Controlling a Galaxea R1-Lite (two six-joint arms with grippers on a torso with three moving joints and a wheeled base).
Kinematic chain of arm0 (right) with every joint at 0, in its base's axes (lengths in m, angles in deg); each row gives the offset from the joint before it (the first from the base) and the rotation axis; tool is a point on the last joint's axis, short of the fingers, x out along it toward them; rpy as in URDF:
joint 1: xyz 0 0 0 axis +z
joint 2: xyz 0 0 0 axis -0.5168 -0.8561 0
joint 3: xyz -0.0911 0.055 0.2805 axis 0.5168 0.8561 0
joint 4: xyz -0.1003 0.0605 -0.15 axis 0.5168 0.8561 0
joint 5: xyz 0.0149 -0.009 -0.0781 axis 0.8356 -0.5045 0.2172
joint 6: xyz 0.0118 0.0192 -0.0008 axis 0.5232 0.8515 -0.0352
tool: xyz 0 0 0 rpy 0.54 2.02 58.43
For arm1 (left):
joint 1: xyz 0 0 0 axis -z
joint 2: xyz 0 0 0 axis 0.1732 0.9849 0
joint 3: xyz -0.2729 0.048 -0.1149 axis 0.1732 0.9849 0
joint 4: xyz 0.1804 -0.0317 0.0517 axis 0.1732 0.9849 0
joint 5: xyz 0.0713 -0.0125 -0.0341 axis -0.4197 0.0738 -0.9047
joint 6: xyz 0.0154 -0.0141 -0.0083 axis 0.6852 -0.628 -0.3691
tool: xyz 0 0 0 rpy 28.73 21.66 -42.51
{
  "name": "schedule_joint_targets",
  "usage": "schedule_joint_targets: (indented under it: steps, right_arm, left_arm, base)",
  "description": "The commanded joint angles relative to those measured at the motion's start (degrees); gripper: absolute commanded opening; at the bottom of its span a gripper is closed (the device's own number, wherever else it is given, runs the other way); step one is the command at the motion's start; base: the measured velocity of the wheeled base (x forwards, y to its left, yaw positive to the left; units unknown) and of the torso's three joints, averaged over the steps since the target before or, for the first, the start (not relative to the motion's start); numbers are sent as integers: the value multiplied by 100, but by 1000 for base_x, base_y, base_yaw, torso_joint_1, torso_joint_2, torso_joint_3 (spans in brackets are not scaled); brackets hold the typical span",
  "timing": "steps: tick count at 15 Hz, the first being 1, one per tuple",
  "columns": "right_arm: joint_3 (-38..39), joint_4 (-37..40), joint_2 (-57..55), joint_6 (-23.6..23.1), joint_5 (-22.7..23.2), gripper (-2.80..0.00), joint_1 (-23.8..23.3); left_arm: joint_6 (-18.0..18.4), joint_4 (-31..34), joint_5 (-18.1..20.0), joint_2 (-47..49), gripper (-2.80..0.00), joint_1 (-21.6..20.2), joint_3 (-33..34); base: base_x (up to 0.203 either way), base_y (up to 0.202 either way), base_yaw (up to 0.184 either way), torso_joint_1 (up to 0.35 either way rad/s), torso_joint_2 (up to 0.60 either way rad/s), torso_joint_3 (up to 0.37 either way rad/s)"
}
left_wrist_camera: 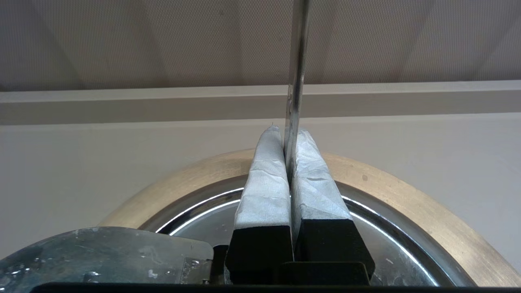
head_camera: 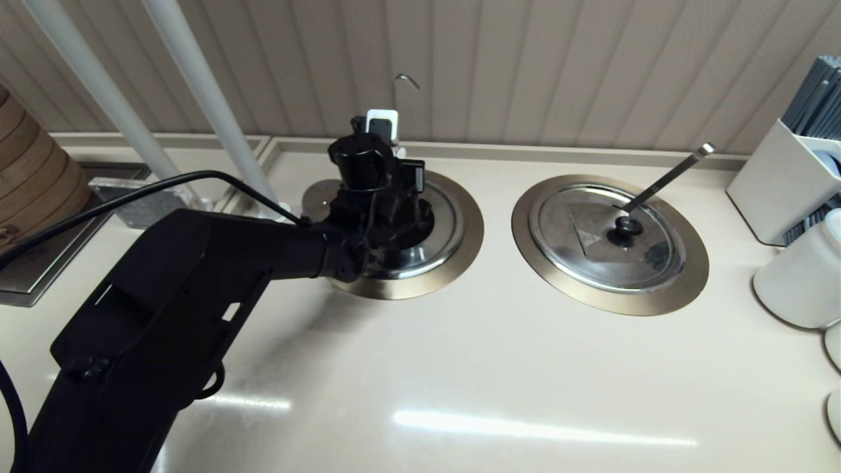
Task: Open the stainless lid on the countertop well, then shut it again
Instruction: Stir with a spoon
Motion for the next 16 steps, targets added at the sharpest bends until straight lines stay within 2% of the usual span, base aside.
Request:
schedule_joint_targets:
  steps: [1, 3, 7, 12, 14, 16]
  right_arm:
    - [26, -3, 0, 3, 0, -280, 0]
    - [26, -3, 0, 3, 0, -280, 0]
    - [26, -3, 0, 3, 0, -280, 0]
    - [26, -3, 0, 3, 0, -280, 0]
    - [26, -3, 0, 3, 0, -280, 0]
    - [26, -3, 0, 3, 0, -280, 0]
  left_arm:
    - [64, -10, -6, -251, -280, -4, 211]
    - [397, -18, 1, -456, -280, -4, 508]
    - [604, 284, 162, -862, -280, 11, 1051]
    - [3, 1128, 517, -1155, -280, 91, 1160]
    - [-541, 1679, 813, -1379, -280, 92, 1132]
    - [-769, 1806, 956, -1340, -280, 92, 950]
  base:
    - [0, 0, 0, 0, 0, 0]
    - [0, 0, 0, 0, 0, 0]
    - [0, 0, 0, 0, 0, 0]
    - [0, 0, 0, 0, 0, 0]
    - [0, 0, 0, 0, 0, 0]
    - [0, 0, 0, 0, 0, 0]
